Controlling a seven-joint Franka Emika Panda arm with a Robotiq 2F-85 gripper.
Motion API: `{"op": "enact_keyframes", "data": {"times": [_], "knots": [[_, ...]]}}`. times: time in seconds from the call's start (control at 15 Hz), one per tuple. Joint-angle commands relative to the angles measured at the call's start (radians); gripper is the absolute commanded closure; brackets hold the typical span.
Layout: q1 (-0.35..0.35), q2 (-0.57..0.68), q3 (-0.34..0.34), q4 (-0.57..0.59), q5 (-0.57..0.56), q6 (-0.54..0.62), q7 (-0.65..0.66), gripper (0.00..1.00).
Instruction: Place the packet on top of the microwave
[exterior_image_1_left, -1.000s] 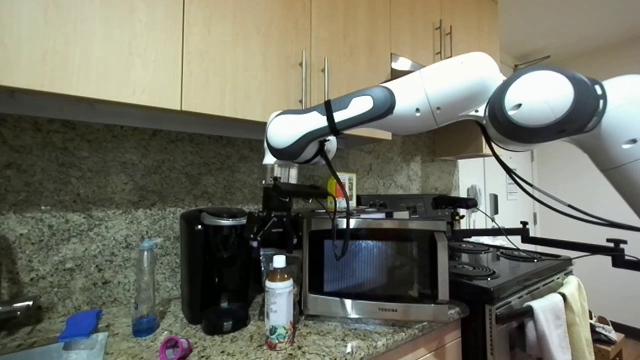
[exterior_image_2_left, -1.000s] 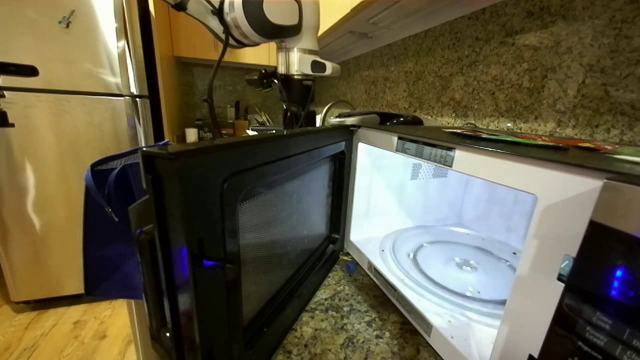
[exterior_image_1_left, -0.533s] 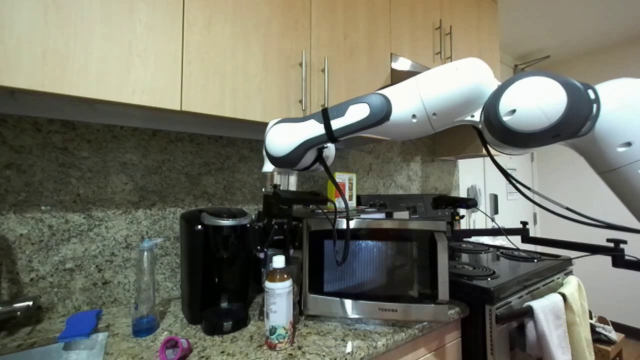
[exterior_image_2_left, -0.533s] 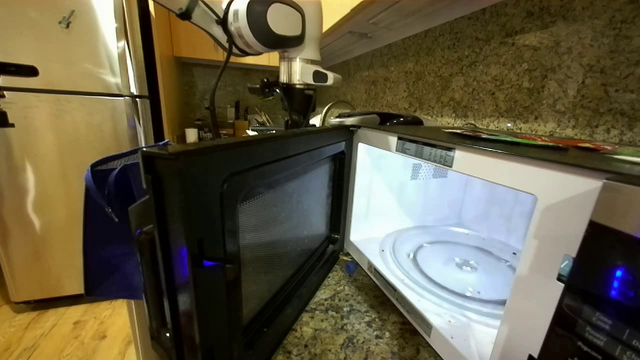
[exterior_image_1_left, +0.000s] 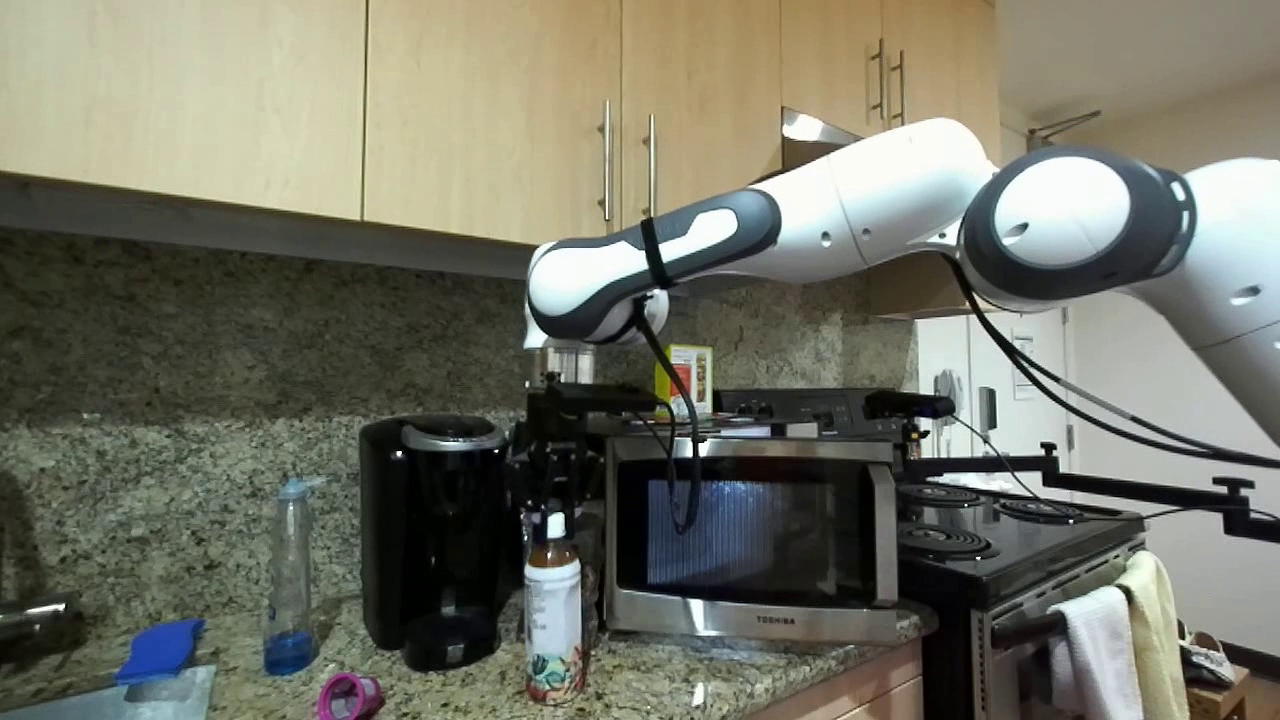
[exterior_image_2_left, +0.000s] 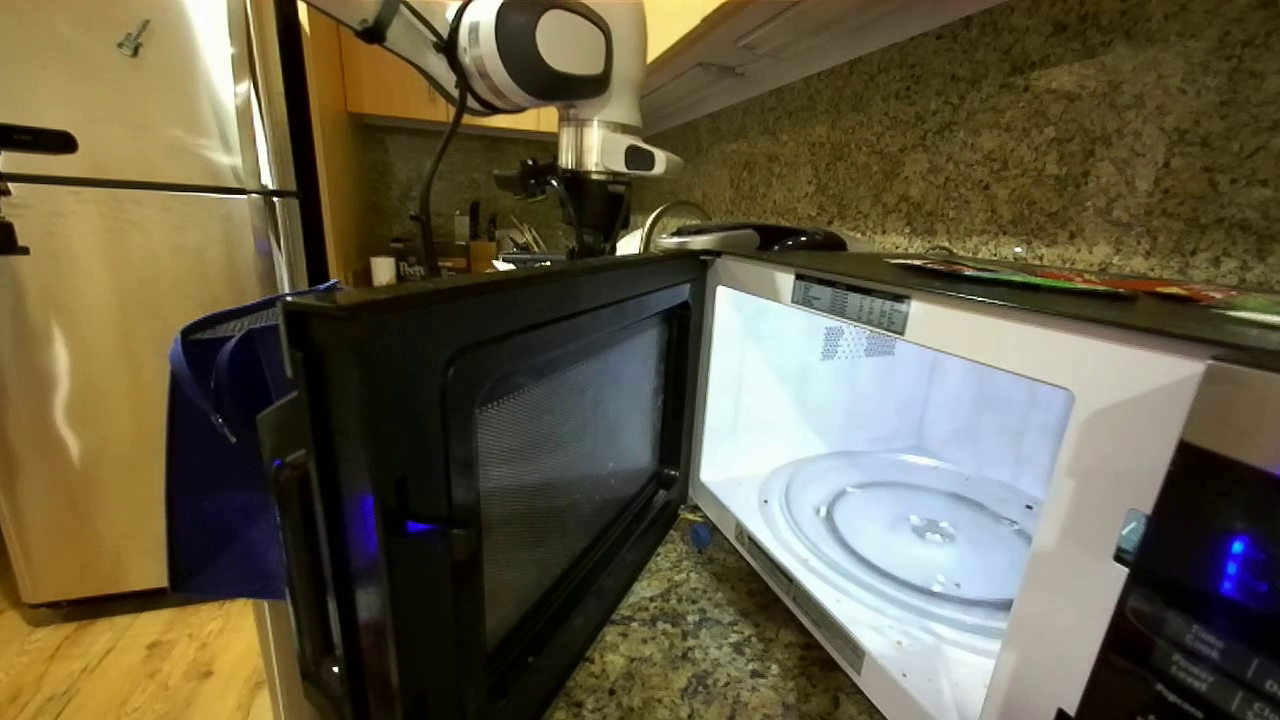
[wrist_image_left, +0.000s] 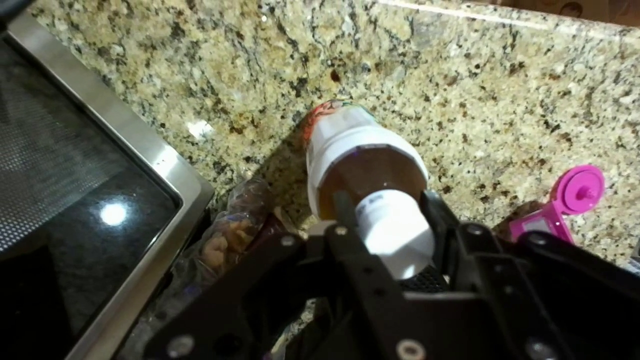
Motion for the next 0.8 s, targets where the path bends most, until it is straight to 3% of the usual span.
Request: {"op": "enact_keyframes", "data": {"times": [0.0, 0.73], "knots": [[0.002, 0.022, 0.01, 0.052, 0.008, -0.039, -0.034, 0.89], [0.146, 0.095, 0.093, 0.163, -0.036, -0.053, -0.154, 0.89]]}}
